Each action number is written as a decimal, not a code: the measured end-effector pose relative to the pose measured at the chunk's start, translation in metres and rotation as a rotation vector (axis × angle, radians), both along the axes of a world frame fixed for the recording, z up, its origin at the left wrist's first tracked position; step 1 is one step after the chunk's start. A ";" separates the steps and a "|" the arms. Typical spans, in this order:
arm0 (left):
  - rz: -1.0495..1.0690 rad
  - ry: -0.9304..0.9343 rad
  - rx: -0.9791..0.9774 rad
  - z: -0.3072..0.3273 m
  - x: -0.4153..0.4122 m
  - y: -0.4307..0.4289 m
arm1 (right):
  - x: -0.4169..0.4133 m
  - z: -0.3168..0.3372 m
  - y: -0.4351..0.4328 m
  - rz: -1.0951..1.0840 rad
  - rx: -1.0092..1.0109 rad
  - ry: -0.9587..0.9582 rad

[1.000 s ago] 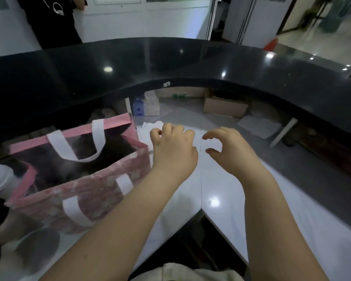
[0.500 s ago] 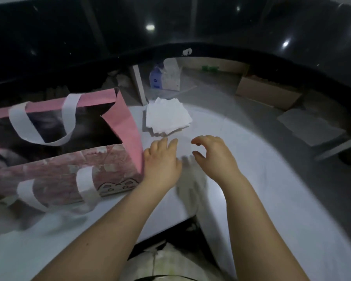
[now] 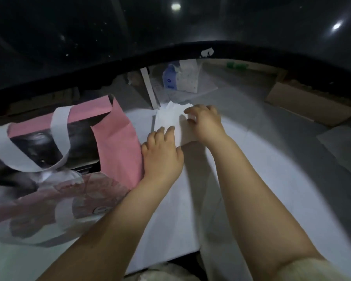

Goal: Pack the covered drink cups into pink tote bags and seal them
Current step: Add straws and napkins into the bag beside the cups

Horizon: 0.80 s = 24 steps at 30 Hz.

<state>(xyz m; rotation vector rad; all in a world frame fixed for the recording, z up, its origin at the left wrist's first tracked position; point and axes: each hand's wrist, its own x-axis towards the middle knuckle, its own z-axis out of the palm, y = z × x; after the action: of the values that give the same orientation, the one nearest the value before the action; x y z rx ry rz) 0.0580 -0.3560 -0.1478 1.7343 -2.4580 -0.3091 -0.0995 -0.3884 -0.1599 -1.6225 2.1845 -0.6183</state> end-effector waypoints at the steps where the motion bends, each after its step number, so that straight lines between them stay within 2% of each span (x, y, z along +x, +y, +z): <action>1: 0.011 0.003 0.000 0.000 0.002 -0.002 | 0.000 -0.001 -0.011 0.003 0.024 0.016; 8: 0.041 -0.024 0.005 0.000 0.016 -0.015 | 0.013 -0.024 -0.042 -0.018 0.078 0.065; 11: 0.029 -0.041 -0.006 -0.001 0.021 -0.025 | 0.016 -0.029 -0.041 -0.028 0.060 0.030; 20: 0.016 0.042 -0.014 0.000 0.021 -0.032 | 0.017 -0.029 -0.023 0.005 -0.263 0.000; 24: 0.017 0.072 -0.027 0.001 0.025 -0.026 | 0.022 -0.036 -0.017 -0.001 -0.372 0.070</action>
<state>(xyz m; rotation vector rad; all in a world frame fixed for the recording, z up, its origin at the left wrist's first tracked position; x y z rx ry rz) 0.0833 -0.3825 -0.1469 1.7016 -2.3856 -0.3291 -0.0779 -0.4052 -0.1963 -1.8447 2.2173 -1.0329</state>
